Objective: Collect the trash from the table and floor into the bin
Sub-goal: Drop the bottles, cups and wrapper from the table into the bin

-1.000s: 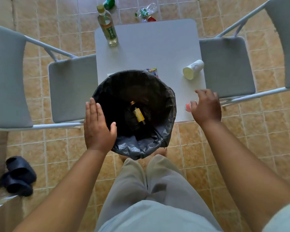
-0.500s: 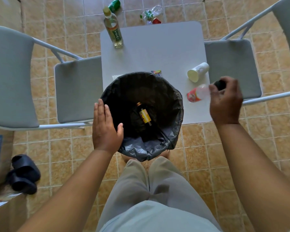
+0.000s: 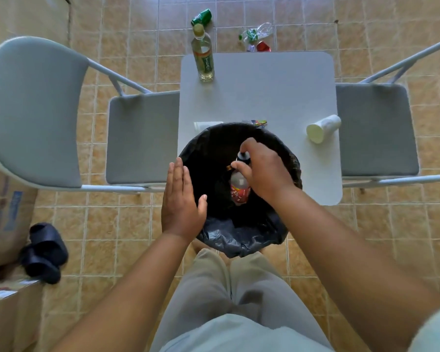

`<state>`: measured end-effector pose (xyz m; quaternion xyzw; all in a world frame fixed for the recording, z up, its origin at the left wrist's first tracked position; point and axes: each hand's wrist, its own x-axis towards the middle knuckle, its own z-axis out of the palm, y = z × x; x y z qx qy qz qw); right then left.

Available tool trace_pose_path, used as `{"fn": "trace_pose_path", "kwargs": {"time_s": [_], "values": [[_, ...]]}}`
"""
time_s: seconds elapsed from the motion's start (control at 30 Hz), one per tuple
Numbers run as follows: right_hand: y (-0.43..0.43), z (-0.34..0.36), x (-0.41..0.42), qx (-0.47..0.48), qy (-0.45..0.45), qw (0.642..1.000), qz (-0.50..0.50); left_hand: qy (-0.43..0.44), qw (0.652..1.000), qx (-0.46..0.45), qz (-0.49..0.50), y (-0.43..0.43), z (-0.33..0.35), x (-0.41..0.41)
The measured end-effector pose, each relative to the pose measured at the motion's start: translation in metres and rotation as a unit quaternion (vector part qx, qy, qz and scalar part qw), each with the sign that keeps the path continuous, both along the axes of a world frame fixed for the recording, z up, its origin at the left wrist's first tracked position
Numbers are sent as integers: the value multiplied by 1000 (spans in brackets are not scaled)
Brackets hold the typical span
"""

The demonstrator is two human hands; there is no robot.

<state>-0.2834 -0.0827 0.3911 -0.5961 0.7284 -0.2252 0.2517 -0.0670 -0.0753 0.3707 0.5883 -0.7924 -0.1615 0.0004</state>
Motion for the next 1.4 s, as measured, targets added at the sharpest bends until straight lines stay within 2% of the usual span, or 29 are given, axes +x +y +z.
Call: {"fn": "trace_pose_path", "kwargs": {"time_s": [0.07, 0.17, 0.23, 0.3, 0.37, 0.43, 0.47, 0.53, 0.6, 0.67, 0.83, 1.1, 1.23, 1.4], "values": [[1, -30, 12, 84, 29, 996, 27, 8, 1000, 6, 0, 0, 0, 1], [-2, -51, 20, 201, 15, 979, 31, 20, 1000, 6, 0, 1, 1, 2], [-5, -52, 20, 243, 18, 969, 51, 20, 1000, 1, 7, 1, 2, 1], [-5, -40, 17, 166, 29, 984, 66, 30, 999, -7, 19, 1, 3, -1], [-1, -23, 8, 12, 31, 998, 44, 38, 999, -9, 24, 0, 4, -1], [5, -10, -9, -121, 86, 989, -8, 37, 999, -7, 24, -1, 5, 1], [11, -7, -18, -144, 126, 981, -34, 36, 999, -4, 25, -2, 6, 3], [22, -5, -31, -103, 172, 978, -63, 33, 999, 4, 24, -3, 7, 7], [34, -8, -33, -24, 127, 990, -56, 31, 999, 8, 18, -4, 9, 11], [40, -12, -26, 9, 66, 997, -44, 33, 999, 12, 15, -6, 10, 15], [27, -17, -6, -9, 42, 998, -43, 20, 999, 8, 27, -12, 12, 38], [-23, -22, 35, -20, 27, 999, 33, 13, 996, 12, 87, -18, 9, 83], [-45, -26, 38, -16, 25, 996, 87, -13, 992, 42, 117, -13, 12, 85], [-59, -30, 28, -25, -6, 992, 120, -14, 985, 32, 166, -4, 9, 70]]}}
